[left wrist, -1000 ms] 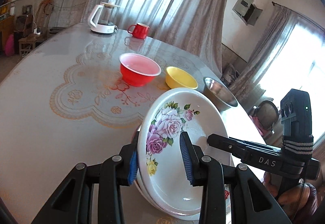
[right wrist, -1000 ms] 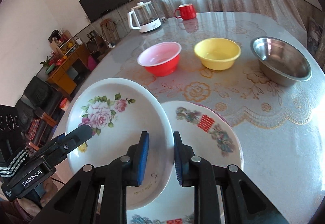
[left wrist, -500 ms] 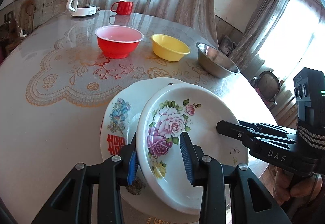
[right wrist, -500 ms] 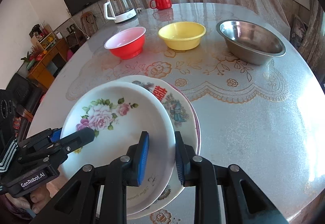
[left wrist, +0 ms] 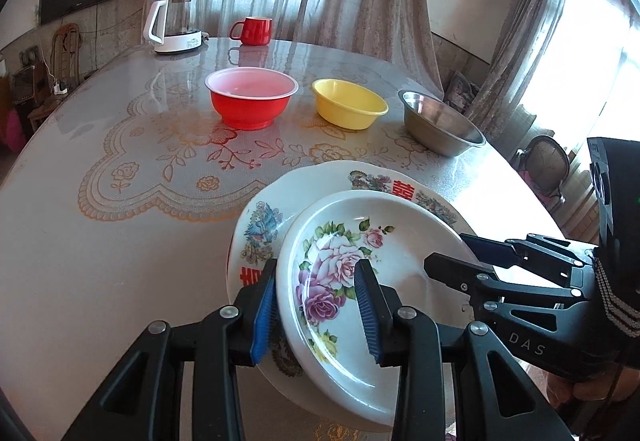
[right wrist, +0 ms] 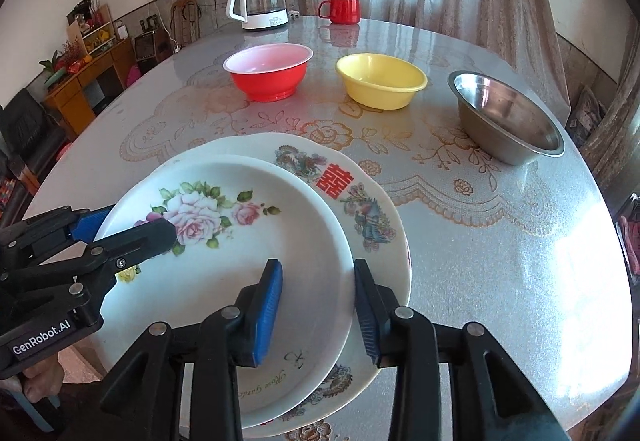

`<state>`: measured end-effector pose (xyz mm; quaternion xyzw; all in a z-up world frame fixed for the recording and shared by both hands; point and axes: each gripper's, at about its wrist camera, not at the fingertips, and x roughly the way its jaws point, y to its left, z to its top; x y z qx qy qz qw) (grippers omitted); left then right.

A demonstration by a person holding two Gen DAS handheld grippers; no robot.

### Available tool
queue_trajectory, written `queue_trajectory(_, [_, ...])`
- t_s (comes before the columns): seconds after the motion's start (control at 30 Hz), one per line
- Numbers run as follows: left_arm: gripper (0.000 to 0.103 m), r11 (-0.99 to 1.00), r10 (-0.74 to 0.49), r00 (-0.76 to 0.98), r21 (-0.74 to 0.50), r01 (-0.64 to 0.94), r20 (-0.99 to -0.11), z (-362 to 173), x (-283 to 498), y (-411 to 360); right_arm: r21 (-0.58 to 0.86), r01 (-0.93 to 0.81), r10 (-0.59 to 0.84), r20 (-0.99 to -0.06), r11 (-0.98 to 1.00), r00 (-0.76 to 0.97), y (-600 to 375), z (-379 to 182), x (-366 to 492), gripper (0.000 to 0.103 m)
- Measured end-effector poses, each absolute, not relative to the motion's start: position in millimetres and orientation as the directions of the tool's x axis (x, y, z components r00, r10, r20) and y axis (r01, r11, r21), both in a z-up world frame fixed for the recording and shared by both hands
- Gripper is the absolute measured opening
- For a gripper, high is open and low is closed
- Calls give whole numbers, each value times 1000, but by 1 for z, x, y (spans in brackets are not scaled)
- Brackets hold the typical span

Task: Organize plates and bowls
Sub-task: 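Lower the pink-rose plate onto the double-happiness plate and open the right gripper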

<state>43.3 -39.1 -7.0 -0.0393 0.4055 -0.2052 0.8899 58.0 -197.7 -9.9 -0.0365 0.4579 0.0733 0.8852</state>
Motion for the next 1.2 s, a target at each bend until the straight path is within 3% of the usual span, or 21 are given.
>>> queue_trajectory(0.8, [39, 913, -400, 643, -217, 347, -653, 9, 31, -40, -1, -154, 91, -805, 988, 586, -199, -7, 49, 38])
queue_trajectory(1.2, [44, 922, -359, 614, -165, 350, -703, 1, 34, -48, -8, -171, 95, -806, 985, 584, -200, -6, 46, 42])
